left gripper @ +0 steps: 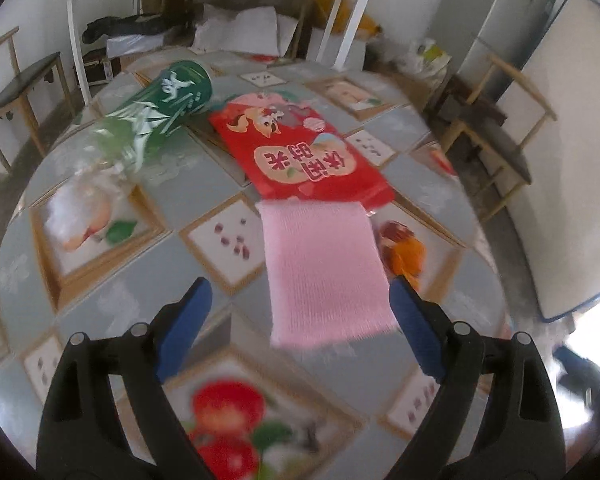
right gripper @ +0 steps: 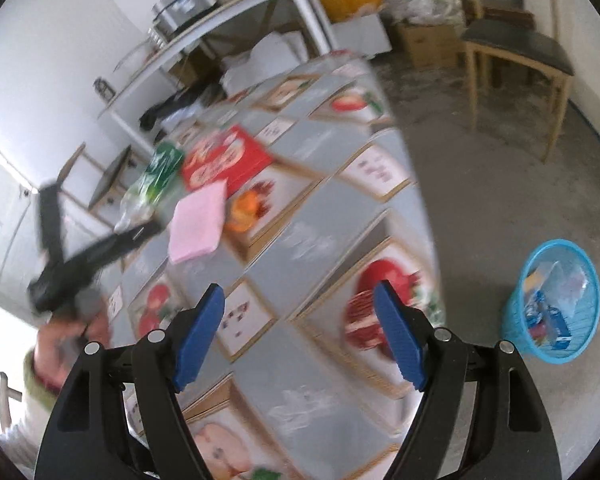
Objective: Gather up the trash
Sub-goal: 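Move back to the table and grasp the pink scrubber sponge with the left gripper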
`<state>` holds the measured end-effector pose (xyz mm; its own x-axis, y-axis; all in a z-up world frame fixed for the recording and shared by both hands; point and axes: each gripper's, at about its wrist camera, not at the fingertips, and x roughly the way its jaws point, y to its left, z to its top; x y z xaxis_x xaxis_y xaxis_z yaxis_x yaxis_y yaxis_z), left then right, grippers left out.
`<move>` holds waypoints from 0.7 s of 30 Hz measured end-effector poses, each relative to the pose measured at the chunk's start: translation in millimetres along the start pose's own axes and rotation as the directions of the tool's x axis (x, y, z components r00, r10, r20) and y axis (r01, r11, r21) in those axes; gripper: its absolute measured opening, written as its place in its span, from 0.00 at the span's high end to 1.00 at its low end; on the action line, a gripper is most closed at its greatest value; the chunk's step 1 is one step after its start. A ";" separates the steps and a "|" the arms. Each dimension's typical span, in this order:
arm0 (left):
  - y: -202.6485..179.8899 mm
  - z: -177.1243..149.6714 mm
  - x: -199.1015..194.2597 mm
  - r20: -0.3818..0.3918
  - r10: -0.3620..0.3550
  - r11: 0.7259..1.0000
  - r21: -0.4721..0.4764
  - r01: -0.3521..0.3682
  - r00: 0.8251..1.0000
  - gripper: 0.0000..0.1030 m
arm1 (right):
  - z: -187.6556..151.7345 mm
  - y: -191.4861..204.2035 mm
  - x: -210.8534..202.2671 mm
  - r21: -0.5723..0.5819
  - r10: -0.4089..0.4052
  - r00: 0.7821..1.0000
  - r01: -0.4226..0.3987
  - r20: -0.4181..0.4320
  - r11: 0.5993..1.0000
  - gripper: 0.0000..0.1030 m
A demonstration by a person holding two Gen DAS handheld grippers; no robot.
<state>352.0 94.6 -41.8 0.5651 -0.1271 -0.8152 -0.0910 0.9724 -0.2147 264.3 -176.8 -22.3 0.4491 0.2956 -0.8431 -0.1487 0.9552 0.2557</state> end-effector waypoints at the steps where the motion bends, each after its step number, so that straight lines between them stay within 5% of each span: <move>1: -1.8 4.1 11.2 -0.013 0.014 1.000 0.007 -0.013 1.000 0.17 | -1.6 2.2 2.2 -0.001 -0.002 1.000 0.002 -0.009 1.000 0.27; 12: -11.1 11.2 55.6 -0.110 -0.017 1.000 -0.027 0.015 0.994 0.17 | 2.6 -3.4 13.2 0.011 -0.060 0.997 0.061 -0.053 0.998 0.27; 21: -5.0 2.7 43.0 -0.106 0.020 1.000 0.000 -0.020 0.994 0.24 | 16.5 6.8 22.0 -0.021 -0.049 0.997 0.048 -0.057 0.999 0.27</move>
<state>379.0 84.8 -74.3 0.4732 -0.1274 -0.8717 -0.1026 0.9748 -0.1981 287.7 -163.5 -31.3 0.4051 0.2470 -0.8803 -0.1452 0.9680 0.2048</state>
